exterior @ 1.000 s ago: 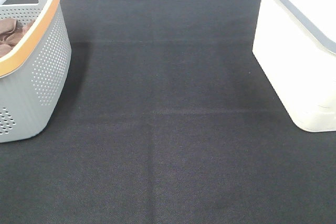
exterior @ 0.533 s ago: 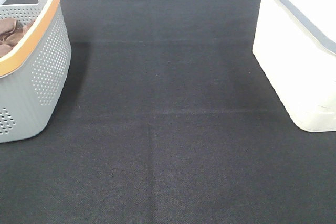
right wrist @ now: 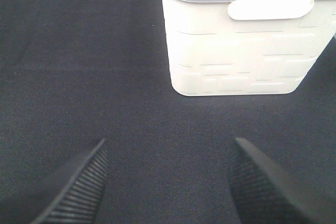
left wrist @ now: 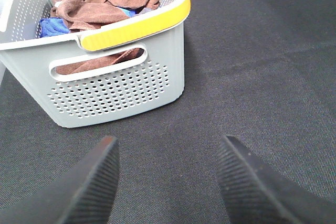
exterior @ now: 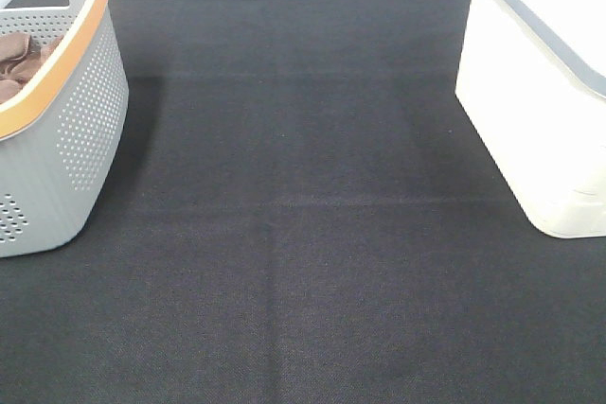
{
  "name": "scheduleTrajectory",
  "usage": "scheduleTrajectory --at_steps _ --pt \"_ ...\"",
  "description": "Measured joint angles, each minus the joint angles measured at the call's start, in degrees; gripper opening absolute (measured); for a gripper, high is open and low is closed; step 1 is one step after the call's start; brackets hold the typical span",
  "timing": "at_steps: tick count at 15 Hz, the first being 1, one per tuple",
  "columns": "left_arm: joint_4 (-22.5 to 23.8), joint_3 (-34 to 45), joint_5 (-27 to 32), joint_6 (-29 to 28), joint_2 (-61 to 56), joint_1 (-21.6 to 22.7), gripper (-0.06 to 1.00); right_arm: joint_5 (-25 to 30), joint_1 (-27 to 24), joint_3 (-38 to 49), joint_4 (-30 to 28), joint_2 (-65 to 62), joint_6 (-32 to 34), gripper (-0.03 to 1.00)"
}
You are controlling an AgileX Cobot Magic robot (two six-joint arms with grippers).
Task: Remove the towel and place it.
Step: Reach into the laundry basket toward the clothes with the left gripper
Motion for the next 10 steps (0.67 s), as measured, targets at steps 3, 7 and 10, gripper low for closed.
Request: scheduleTrajectory --at_steps 3,7,10 --pt "-0.23 0.0 -0.06 -0.23 0.0 0.0 0.55 0.0 0.0 0.0 0.0 0.0 0.0 0.63" --pt "1.72 -1.32 -10.66 -2.23 5.61 0.0 0.55 0.0 0.0 0.0 0.0 0.0 0.0 0.63" --pt "1.83 -2.69 -22.63 -3.32 15.47 0.0 0.55 0.0 0.0 0.0 0.0 0.0 0.0 0.63"
